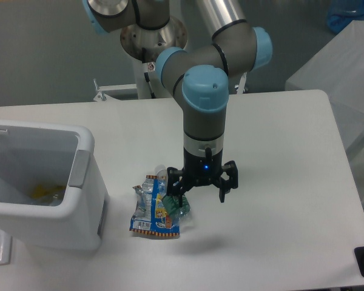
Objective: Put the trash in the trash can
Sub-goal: 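Lower the gripper toward the clear plastic bottle beside the wrapper, then position the open gripper around the clear bottle and close on it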
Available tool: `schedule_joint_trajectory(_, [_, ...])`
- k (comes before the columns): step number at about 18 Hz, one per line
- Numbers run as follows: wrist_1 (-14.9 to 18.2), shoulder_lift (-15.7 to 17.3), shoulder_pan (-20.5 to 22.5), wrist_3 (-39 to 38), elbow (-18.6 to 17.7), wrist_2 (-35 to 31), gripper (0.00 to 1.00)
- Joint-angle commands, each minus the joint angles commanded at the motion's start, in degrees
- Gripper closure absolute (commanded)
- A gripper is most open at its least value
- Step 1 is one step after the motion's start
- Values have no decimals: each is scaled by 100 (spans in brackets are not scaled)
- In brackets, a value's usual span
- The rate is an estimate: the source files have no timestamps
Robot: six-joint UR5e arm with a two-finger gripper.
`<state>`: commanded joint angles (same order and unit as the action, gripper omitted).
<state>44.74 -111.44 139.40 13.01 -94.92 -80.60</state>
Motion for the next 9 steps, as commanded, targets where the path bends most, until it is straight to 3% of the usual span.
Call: schedule_joint_trajectory(9, [-27, -352, -114, 26, -159, -18, 0])
